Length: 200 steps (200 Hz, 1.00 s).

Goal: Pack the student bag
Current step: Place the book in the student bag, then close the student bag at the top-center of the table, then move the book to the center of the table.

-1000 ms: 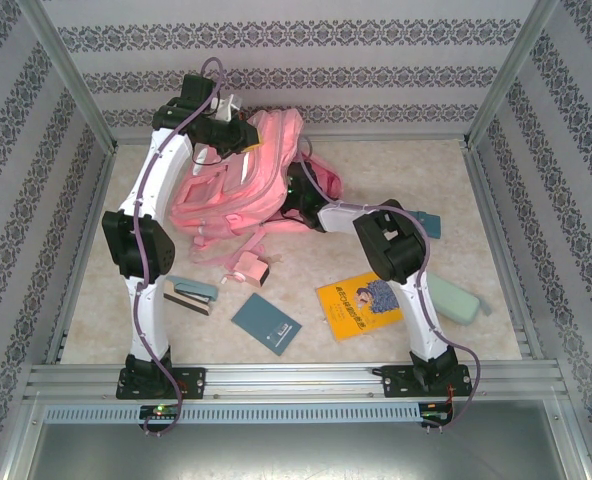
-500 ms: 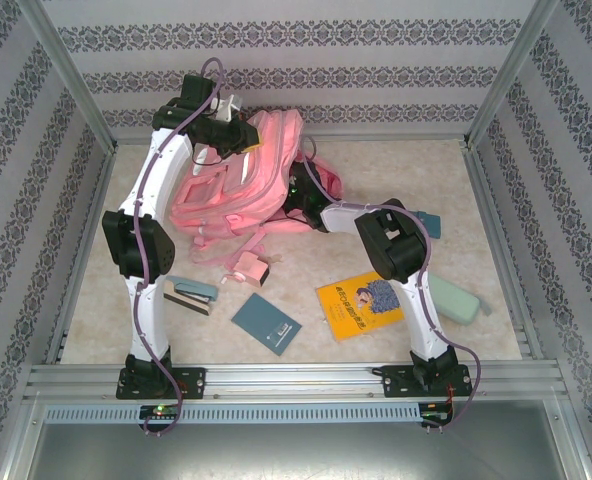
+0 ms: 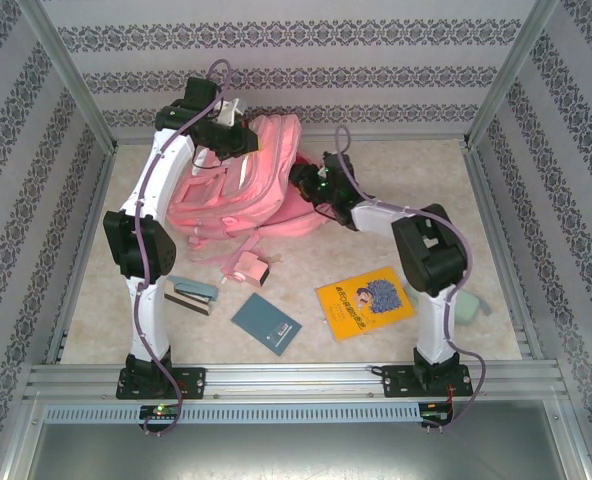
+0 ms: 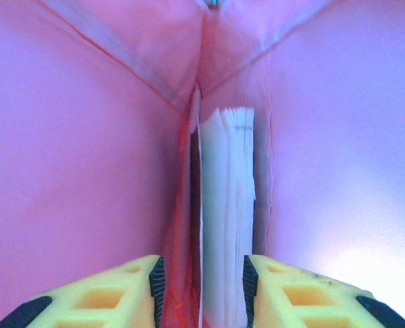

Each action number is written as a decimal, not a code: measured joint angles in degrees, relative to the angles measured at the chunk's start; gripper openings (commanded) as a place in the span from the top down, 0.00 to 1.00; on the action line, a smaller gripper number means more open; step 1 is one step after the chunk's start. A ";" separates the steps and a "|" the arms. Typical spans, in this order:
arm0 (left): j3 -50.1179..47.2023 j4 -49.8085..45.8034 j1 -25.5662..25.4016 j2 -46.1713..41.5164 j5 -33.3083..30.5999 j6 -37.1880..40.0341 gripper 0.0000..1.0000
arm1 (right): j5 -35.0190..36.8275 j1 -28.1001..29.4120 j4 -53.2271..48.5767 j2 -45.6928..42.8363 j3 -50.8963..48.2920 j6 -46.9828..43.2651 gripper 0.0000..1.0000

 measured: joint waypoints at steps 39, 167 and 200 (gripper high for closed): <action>-0.22 -0.31 -0.04 1.20 -0.85 2.10 0.99 | 1.64 -3.69 -6.38 -13.07 -9.57 -4.00 0.57; -16.26 12.57 -0.46 1.33 0.48 -0.55 0.58 | 13.79 -1.44 -50.62 -51.78 -35.21 -20.90 0.54; -16.37 14.45 -0.48 1.22 0.44 -1.64 0.52 | 15.78 1.42 -54.90 -54.36 -42.10 -20.37 0.54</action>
